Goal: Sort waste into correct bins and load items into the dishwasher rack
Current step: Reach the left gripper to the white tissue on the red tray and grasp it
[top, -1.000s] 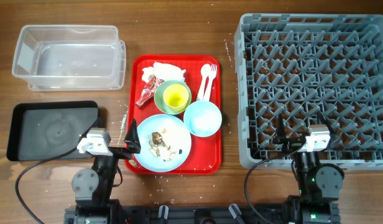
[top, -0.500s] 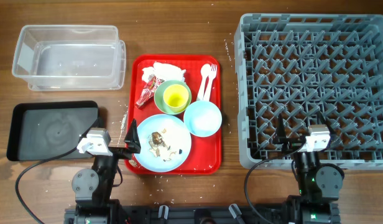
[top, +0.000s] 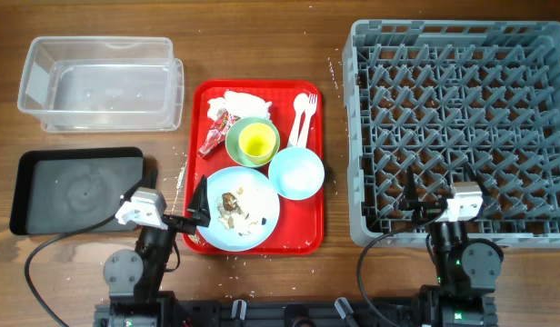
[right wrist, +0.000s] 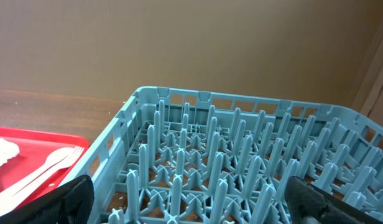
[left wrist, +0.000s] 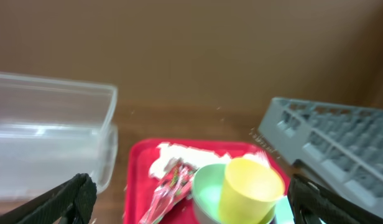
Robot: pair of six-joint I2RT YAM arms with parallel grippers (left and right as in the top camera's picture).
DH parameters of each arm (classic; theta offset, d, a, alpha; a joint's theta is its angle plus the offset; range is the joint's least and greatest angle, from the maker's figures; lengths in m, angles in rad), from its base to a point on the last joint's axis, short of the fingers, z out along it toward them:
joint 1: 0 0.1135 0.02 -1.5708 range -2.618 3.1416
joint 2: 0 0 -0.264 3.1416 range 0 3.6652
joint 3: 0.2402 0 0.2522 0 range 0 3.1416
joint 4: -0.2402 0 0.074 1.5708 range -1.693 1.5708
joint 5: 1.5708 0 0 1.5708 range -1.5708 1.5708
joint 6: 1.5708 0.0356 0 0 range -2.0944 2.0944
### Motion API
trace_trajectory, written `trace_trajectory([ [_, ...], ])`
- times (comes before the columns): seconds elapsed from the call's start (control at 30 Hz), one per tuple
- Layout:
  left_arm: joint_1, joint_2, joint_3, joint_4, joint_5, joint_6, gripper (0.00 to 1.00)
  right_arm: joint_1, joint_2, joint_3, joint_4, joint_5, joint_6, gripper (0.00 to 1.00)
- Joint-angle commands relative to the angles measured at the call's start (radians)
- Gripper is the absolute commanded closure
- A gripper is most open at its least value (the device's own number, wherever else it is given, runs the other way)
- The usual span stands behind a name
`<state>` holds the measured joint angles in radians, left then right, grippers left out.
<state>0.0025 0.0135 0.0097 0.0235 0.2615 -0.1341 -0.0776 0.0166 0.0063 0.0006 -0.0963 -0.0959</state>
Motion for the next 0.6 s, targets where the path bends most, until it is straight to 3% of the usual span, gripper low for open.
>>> trace_trajectory([
  [0.0, 0.007, -0.011, -0.004, 0.054, 0.151, -0.006, 0.0, -0.005, -0.007, -0.001, 0.004, 0.009, -0.009, 0.0],
  [0.07, 0.007, -0.011, -0.004, 0.089, 0.235, -0.008, 0.0, -0.005, -0.007, -0.001, 0.003, 0.009, -0.009, 0.0],
  [0.23, 0.007, -0.008, 0.016, 0.261, 0.248, -0.087, 0.0, -0.005, -0.007, -0.001, 0.004, 0.009, -0.01, 0.0],
  [0.37, 0.007, 0.093, 0.159, 0.2, 0.216, -0.069, 0.0, -0.005, -0.007, -0.001, 0.004, 0.009, -0.009, 0.0],
  [0.5, 0.007, 0.405, 0.469, -0.071, 0.217, 0.022, 0.0, -0.005, -0.007, -0.001, 0.004, 0.009, -0.009, 0.0],
  [0.57, 0.006, 0.658, 0.733, -0.365, 0.217, 0.095, 0.0, -0.005, -0.007, -0.001, 0.004, 0.009, -0.009, 0.0],
])
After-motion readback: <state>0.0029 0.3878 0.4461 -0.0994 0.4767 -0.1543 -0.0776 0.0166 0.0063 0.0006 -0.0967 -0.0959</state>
